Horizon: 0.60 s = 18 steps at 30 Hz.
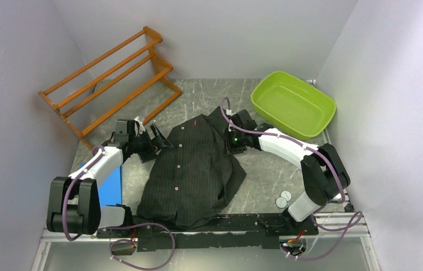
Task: Pin the brooch onto the clothing
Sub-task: Flatten out the clothes at the center of the board.
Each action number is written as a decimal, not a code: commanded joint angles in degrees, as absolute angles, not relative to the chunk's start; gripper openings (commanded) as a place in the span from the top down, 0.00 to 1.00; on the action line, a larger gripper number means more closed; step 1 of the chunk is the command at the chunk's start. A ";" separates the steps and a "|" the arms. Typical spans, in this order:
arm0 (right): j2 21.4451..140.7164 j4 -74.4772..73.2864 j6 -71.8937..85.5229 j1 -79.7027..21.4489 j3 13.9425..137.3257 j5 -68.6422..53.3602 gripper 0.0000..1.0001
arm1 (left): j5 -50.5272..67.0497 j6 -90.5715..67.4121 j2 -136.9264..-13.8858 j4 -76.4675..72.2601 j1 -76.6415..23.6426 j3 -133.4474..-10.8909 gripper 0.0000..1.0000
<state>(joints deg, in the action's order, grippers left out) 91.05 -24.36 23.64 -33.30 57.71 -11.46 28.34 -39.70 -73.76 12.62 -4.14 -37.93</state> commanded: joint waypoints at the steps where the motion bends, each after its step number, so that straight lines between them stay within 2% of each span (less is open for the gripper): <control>1: 86.74 -25.06 21.11 -33.13 60.96 -5.99 0.92 | 19.63 -34.10 -76.92 21.39 -7.81 -42.42 0.04; 2: 85.63 -25.02 20.98 -33.13 61.26 -5.26 1.00 | 17.79 -33.23 -78.53 23.21 -9.14 -43.74 0.04; 7: 80.44 -26.82 18.05 -33.13 65.54 -1.55 1.00 | 5.22 -29.62 -88.24 32.14 -16.39 -51.33 0.04; 8: 79.66 -27.34 17.25 -33.13 66.75 -0.93 1.00 | 3.66 -29.31 -89.73 32.94 -17.26 -52.32 0.10; 9: 78.96 -27.91 16.56 -33.13 68.04 -0.47 1.00 | 3.36 -28.23 -91.14 33.24 -17.76 -53.04 0.28; 11: 77.68 -28.84 15.32 -33.13 70.53 0.90 1.00 | 3.40 -27.09 -93.16 33.69 -18.31 -54.40 0.51; 14: 75.70 -28.95 14.55 -33.13 73.20 1.98 1.00 | 3.58 -26.38 -93.63 33.47 -19.09 -55.22 0.64; 18: 72.90 -27.09 13.85 -33.13 75.84 2.69 1.00 | 3.50 -26.40 -89.66 33.11 -19.16 -56.63 0.87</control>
